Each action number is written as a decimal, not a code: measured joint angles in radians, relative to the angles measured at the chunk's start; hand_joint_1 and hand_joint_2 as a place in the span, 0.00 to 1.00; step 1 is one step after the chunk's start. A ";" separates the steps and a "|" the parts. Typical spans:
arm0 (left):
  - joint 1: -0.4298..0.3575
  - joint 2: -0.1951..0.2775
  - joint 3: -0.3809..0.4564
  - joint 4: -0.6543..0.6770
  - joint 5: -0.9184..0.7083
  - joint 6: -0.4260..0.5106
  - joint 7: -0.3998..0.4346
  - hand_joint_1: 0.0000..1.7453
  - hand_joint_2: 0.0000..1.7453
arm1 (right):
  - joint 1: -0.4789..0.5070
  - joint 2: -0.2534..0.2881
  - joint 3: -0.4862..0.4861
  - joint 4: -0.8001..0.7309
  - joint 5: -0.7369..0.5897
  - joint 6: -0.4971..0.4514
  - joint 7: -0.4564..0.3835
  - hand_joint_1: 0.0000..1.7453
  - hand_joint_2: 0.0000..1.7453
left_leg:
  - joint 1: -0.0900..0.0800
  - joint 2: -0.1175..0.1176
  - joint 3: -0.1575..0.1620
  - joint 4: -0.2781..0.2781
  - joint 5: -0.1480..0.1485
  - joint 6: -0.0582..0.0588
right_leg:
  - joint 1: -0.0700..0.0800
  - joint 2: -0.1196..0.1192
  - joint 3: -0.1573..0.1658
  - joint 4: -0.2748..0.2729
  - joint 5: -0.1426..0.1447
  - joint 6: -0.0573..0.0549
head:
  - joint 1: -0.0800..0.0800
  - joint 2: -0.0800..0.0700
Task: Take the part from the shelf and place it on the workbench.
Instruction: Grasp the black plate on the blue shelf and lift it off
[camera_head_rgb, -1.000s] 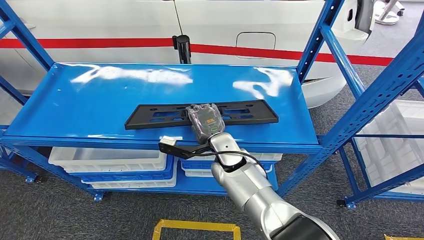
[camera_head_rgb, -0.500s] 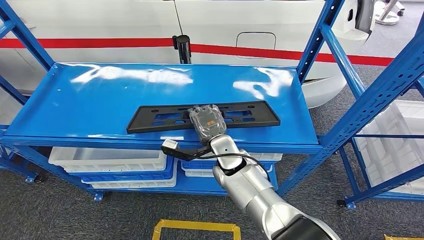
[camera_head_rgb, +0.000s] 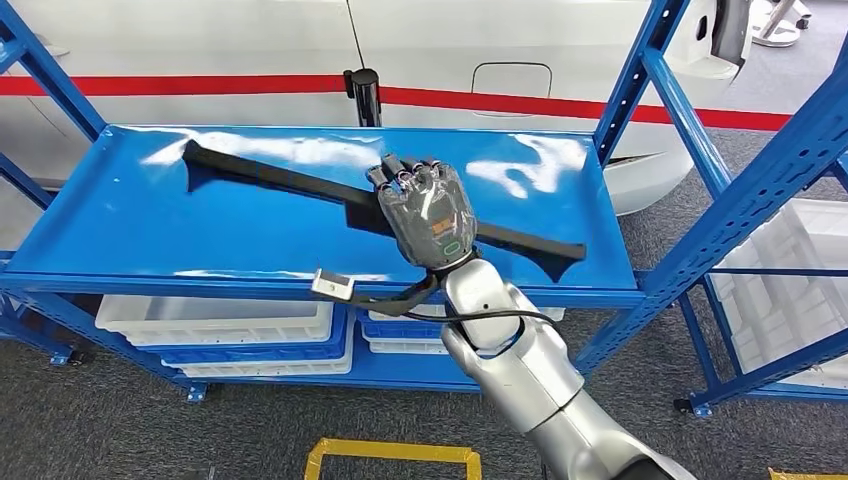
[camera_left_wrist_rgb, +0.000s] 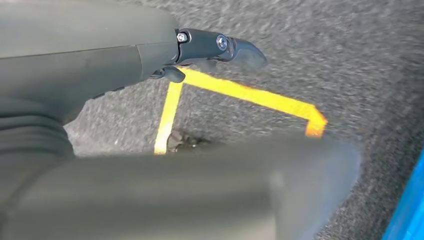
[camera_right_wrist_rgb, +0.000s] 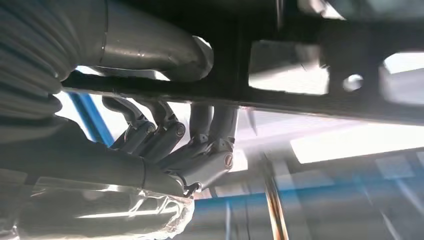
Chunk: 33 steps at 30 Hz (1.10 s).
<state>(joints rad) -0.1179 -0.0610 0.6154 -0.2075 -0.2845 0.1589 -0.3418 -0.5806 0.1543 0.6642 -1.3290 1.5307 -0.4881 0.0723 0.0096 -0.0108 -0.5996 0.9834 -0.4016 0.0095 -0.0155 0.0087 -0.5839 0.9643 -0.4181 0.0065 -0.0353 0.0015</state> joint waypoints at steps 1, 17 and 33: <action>0.001 -0.001 0.007 0.000 0.005 -0.002 0.009 0.00 1.00 | 0.020 0.000 -0.014 -0.064 -0.012 -0.015 -0.036 1.00 1.00 | 0.000 0.000 0.000 0.000 0.000 0.000 | 0.000 0.000 0.000 0.000 0.000 0.000 | 0.000 0.000; 0.026 -0.017 0.080 0.000 0.020 -0.048 0.005 0.00 1.00 | 0.148 -0.010 -0.185 -0.527 -0.507 -0.025 -0.262 1.00 1.00 | 0.000 0.000 0.000 -0.001 -0.002 0.000 | 0.000 0.000 0.000 0.000 0.000 0.000 | 0.000 0.000; 0.037 -0.025 0.087 0.000 -0.029 -0.071 0.084 0.00 1.00 | 0.142 -0.014 -0.273 -0.340 -0.817 0.242 -0.221 1.00 1.00 | -0.002 0.000 -0.002 0.001 -0.003 0.002 | -0.003 0.000 0.001 -0.001 0.000 0.001 | 0.000 0.000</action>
<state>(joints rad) -0.0806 -0.0864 0.7025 -0.2075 -0.3136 0.0882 -0.2578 -0.4386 0.1407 0.3908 -1.6694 0.7141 -0.2463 -0.1483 0.0081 -0.0111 -0.6012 0.9847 -0.4049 0.0113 -0.0185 0.0083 -0.5831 0.9637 -0.4182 0.0070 -0.0354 0.0015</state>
